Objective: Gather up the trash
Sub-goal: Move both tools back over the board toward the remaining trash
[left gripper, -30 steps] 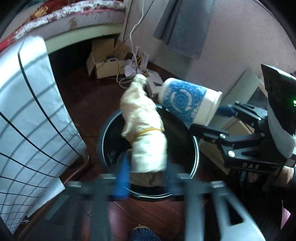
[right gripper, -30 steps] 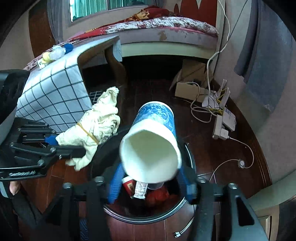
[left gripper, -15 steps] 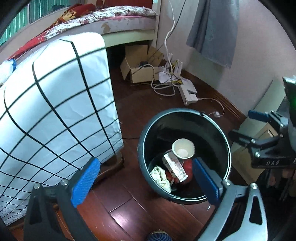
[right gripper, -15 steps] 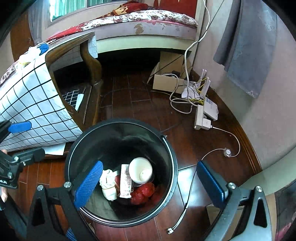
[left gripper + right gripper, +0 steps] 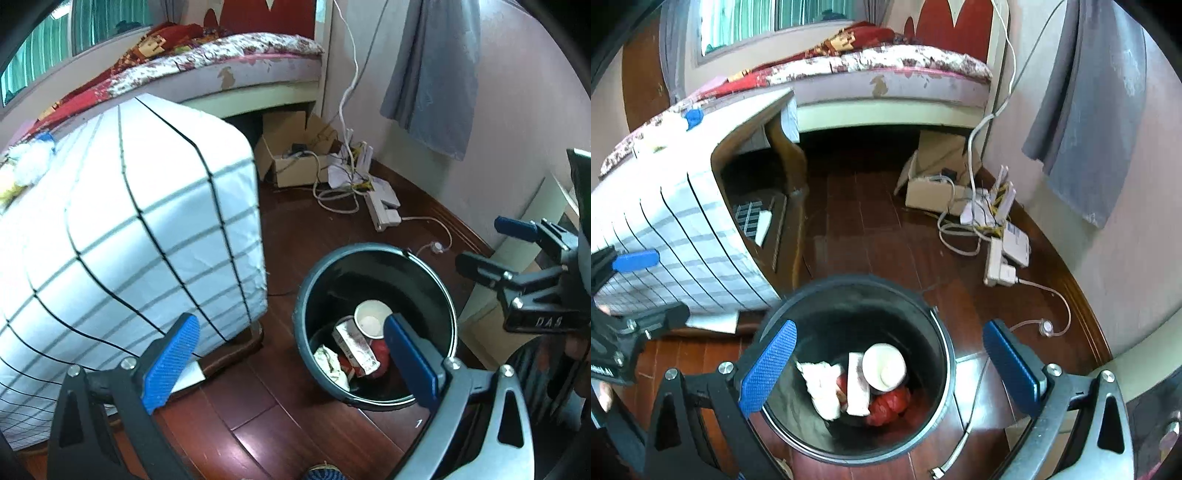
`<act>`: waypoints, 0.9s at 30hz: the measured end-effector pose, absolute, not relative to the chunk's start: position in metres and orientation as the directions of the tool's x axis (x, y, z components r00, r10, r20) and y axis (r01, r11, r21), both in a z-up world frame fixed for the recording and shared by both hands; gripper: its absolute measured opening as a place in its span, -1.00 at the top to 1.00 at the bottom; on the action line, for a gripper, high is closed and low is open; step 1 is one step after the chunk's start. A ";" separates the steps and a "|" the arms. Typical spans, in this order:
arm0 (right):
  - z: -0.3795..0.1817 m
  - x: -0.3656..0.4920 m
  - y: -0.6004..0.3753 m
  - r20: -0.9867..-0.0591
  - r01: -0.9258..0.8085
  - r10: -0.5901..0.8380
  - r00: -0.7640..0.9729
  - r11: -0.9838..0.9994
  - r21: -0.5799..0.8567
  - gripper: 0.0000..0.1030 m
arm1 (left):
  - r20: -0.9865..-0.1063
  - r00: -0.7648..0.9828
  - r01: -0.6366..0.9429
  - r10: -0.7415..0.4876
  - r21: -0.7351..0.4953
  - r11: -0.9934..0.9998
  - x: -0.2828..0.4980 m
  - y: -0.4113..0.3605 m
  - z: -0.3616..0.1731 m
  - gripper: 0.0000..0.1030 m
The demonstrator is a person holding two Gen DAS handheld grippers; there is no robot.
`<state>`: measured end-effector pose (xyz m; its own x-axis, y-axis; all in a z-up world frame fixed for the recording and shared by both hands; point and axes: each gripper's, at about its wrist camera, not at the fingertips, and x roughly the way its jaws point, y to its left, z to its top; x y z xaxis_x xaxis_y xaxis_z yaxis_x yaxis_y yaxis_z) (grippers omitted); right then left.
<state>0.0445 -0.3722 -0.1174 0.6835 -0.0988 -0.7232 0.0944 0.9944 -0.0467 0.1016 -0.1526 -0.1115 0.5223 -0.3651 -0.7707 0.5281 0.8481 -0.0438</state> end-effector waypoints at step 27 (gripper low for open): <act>-0.031 0.138 -0.199 -0.589 -0.221 0.152 0.794 0.974 -0.046 -0.98 | -0.666 0.727 0.191 -0.167 -0.037 0.981 0.129 0.023 -0.042 -0.95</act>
<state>0.1376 -0.1992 -0.0314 0.7936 0.1517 -0.5892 -0.2206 0.9743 -0.0462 0.1289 0.0233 -0.0424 0.7267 -0.1667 -0.6664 0.1911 0.9809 -0.0370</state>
